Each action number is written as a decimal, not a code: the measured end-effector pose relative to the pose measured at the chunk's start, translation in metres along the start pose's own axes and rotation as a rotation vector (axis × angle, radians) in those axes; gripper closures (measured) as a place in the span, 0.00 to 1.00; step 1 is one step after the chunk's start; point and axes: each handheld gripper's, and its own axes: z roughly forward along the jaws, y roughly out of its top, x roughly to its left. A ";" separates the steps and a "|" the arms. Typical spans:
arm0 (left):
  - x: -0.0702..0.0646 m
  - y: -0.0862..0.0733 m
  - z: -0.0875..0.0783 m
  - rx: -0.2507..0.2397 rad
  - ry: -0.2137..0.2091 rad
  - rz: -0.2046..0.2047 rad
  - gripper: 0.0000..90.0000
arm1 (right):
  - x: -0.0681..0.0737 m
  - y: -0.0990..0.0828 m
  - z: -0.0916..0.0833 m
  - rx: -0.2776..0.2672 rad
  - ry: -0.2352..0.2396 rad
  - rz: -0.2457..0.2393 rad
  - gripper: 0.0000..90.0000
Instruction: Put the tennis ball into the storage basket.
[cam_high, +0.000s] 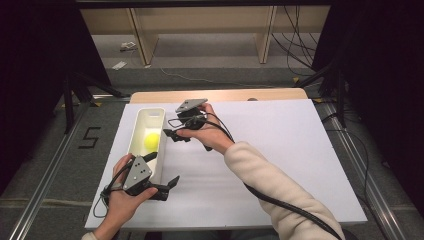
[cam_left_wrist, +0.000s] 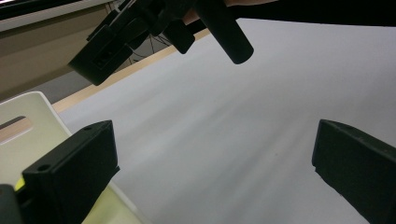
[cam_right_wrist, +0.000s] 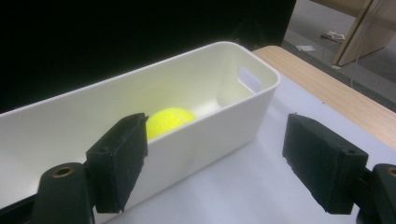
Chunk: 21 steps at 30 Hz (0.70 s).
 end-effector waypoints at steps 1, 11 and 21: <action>0.000 0.000 0.000 0.000 0.000 0.000 0.00 | -0.001 -0.001 -0.001 -0.001 -0.005 0.003 0.25; 0.000 0.000 0.000 0.000 0.001 0.000 0.00 | -0.009 -0.009 -0.014 -0.003 -0.029 0.019 0.25; 0.000 0.000 0.000 0.000 0.001 0.000 0.00 | -0.016 -0.020 -0.028 -0.004 -0.048 0.033 0.25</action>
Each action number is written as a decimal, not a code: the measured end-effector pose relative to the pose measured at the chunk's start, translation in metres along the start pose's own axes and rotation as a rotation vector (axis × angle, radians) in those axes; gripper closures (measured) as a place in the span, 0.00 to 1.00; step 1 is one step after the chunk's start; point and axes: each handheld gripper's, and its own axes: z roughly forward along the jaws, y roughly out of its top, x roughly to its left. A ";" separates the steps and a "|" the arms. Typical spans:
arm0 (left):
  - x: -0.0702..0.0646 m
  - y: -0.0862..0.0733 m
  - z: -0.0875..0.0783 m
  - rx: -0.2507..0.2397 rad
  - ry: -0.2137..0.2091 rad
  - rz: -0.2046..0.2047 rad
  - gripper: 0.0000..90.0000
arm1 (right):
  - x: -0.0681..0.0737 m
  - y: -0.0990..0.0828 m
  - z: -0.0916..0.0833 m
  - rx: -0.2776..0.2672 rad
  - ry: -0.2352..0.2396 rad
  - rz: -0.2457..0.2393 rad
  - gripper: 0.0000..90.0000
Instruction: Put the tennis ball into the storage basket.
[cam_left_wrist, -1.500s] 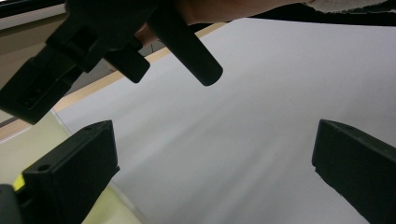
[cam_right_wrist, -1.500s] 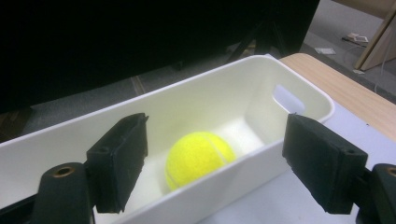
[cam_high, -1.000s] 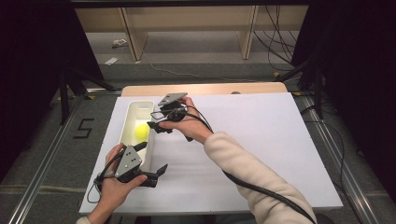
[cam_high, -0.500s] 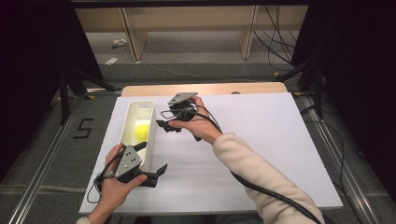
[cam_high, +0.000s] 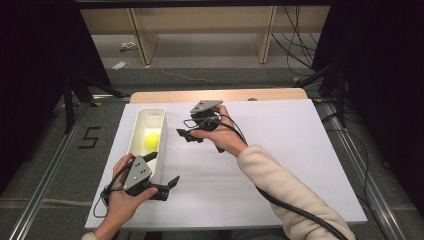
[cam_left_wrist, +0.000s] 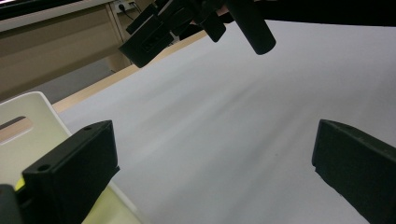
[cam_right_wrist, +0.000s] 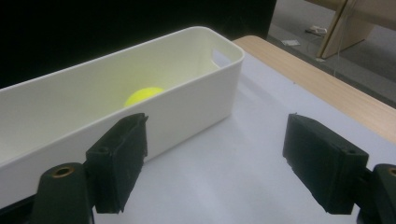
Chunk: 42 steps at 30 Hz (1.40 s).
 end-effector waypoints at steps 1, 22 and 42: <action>0.000 0.000 0.000 0.000 0.000 0.000 0.00 | -0.001 0.000 -0.001 0.002 -0.001 0.002 0.25; 0.000 0.000 0.000 0.004 0.000 -0.004 0.00 | -0.024 -0.022 -0.030 -0.004 -0.055 0.047 0.25; 0.000 -0.001 0.000 0.005 0.002 -0.002 0.00 | -0.038 -0.039 -0.053 -0.006 -0.096 0.068 0.25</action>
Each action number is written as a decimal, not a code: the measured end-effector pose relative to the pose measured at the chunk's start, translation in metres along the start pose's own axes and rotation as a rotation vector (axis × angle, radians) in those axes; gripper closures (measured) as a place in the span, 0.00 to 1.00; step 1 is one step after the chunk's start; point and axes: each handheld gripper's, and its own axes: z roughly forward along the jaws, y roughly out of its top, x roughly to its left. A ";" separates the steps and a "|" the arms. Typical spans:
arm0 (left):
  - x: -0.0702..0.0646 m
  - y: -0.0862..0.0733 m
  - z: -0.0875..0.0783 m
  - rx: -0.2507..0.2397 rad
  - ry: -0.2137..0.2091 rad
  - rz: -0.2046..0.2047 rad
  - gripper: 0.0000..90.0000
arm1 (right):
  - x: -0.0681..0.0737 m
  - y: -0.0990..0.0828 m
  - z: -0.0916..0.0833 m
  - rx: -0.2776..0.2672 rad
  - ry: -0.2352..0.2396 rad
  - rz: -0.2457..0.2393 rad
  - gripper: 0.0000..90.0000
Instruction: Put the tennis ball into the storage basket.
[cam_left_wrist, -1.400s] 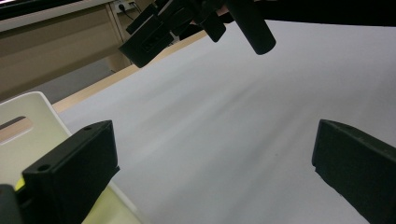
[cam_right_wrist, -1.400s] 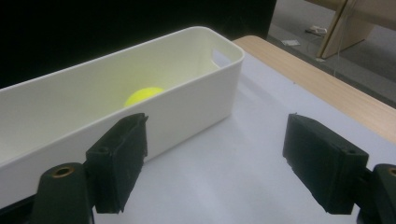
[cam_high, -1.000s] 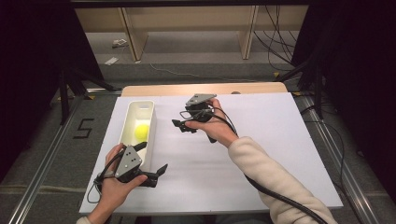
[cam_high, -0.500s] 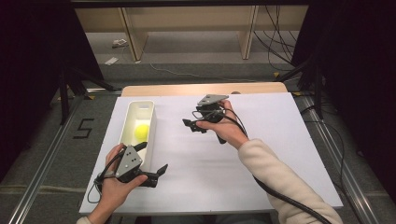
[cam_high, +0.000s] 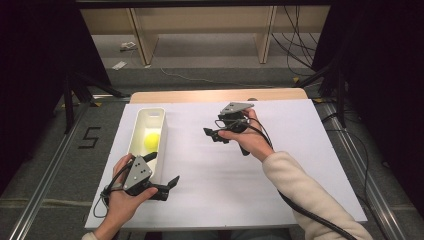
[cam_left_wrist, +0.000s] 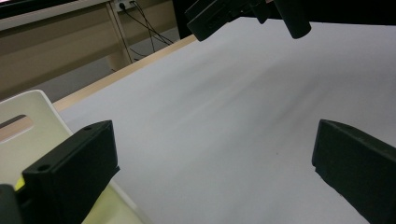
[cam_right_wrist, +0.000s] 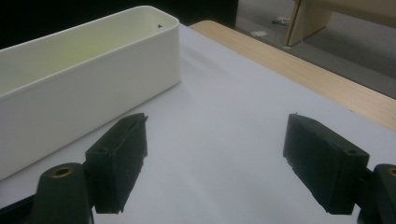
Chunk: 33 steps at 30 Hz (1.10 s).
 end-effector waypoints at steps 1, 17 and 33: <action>0.000 0.000 0.000 0.000 0.001 0.000 0.00 | -0.001 -0.001 -0.001 0.001 -0.001 0.002 0.25; 0.000 0.000 0.000 0.000 0.002 0.000 0.00 | -0.014 -0.014 -0.023 -0.009 -0.036 0.020 0.25; 0.000 0.000 -0.001 0.000 0.008 -0.001 0.00 | -0.022 -0.029 -0.045 -0.008 -0.061 0.030 0.24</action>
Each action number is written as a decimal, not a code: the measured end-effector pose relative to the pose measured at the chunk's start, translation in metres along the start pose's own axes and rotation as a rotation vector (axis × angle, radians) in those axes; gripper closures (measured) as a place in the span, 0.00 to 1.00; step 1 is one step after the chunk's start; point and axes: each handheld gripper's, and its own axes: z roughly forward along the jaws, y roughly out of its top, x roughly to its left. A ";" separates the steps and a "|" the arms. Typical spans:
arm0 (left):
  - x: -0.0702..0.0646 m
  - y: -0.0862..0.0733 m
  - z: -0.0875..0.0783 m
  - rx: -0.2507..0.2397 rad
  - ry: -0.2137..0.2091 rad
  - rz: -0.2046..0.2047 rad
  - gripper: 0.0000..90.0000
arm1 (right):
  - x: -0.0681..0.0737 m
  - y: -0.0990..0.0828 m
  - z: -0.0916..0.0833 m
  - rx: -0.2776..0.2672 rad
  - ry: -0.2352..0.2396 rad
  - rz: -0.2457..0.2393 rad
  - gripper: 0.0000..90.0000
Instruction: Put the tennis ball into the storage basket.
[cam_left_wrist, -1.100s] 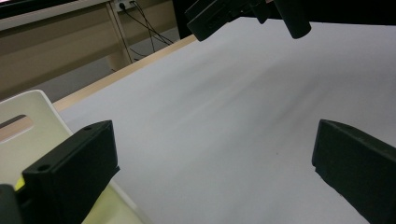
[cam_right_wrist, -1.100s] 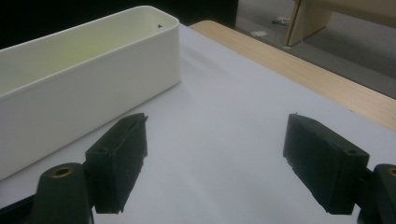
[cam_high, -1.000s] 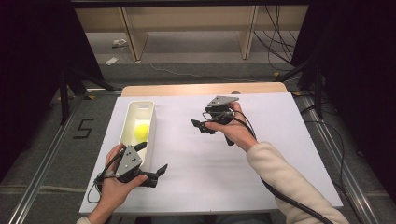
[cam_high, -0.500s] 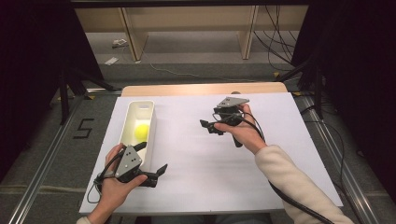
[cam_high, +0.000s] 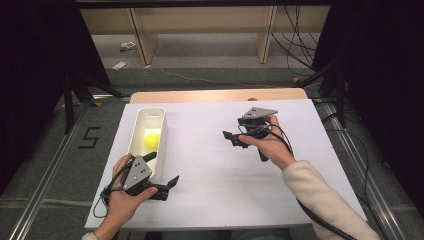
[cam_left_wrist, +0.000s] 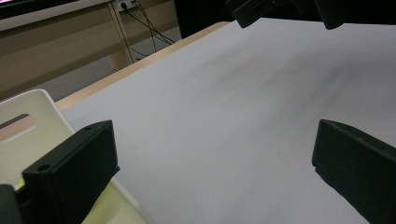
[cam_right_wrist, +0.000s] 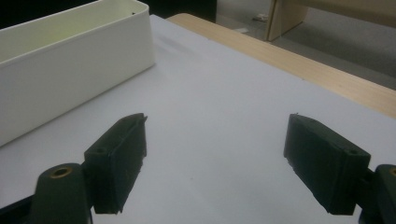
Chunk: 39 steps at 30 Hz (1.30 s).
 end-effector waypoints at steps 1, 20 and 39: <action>0.000 0.000 0.000 0.000 0.000 0.000 0.00 | 0.000 -0.001 -0.001 -0.001 -0.003 0.003 0.24; 0.000 0.000 0.000 0.000 0.001 0.001 0.00 | -0.010 -0.020 -0.023 -0.002 -0.027 0.021 0.24; 0.000 0.000 0.000 0.000 0.002 0.002 0.00 | -0.016 -0.034 -0.044 -0.007 -0.055 0.027 0.24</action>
